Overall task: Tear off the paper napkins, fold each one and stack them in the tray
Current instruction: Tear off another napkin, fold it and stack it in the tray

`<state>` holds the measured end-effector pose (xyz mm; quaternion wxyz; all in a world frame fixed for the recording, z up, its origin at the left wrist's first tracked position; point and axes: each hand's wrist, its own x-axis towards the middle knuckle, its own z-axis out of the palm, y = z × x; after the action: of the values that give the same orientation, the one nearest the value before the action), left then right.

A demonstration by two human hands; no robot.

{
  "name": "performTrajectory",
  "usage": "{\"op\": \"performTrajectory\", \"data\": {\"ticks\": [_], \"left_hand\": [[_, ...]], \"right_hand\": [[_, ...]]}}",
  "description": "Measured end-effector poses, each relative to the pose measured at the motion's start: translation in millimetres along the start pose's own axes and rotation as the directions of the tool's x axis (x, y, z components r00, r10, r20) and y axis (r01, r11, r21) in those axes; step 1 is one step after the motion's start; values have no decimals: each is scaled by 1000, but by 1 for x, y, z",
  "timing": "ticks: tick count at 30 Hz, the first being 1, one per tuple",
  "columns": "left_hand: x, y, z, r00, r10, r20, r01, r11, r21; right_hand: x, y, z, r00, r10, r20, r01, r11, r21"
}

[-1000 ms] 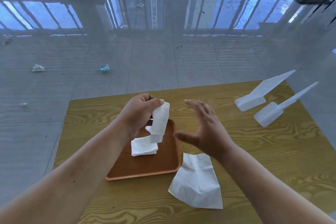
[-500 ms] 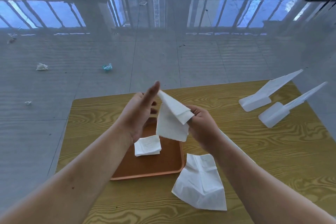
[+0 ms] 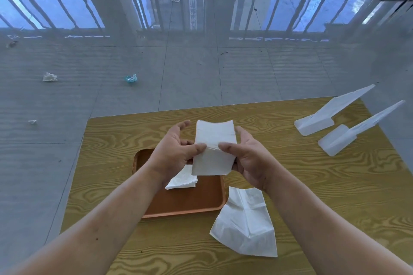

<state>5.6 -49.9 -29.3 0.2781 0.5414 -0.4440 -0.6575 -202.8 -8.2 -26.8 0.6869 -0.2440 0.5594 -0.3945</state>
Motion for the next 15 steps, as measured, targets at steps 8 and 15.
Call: {"op": "performTrajectory", "data": {"ticks": [8,15], "left_hand": [[10,-8,-5,994,30,109,-49,983,175],[12,-9,-9,988,152,31,-149,868,474]], "right_hand": [[-5,8,3,980,-195,45,200,940,-276],[-5,2,0,945,-327,16,241,662,-710]]}}
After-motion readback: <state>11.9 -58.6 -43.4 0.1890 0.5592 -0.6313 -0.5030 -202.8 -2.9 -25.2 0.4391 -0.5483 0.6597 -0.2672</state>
